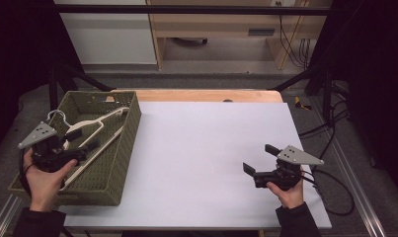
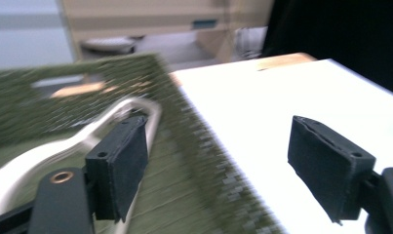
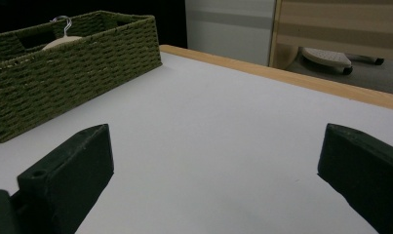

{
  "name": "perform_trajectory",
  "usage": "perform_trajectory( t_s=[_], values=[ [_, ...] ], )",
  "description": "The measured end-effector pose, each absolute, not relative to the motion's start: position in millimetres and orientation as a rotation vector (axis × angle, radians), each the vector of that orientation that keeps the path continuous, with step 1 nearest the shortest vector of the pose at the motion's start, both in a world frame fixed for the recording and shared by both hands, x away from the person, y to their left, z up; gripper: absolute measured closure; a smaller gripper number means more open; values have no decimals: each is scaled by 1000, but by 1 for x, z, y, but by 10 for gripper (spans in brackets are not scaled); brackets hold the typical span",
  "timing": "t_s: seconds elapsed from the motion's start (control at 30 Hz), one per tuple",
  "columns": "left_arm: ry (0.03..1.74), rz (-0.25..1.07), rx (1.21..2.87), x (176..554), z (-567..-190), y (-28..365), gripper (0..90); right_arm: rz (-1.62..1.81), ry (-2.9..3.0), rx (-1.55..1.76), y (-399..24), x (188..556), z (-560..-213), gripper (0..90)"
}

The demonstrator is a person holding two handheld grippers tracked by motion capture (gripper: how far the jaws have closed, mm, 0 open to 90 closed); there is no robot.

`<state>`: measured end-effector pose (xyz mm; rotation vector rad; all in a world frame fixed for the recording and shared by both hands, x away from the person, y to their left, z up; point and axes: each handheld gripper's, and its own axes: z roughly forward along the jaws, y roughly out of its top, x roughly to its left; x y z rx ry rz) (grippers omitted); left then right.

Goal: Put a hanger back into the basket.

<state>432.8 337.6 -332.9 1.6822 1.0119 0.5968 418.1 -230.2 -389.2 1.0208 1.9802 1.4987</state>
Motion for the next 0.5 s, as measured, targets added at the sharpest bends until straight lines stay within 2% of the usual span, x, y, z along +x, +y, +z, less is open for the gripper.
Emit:
perform_trajectory(
  t_s=[0.17,0.5],
  values=[
    [896,549,1685,420,-335,300,177,1517,1959,1012,-235,415,-386,5],
    [827,512,1719,416,-352,272,163,1540,1927,1008,-240,413,-383,5]
  ],
)
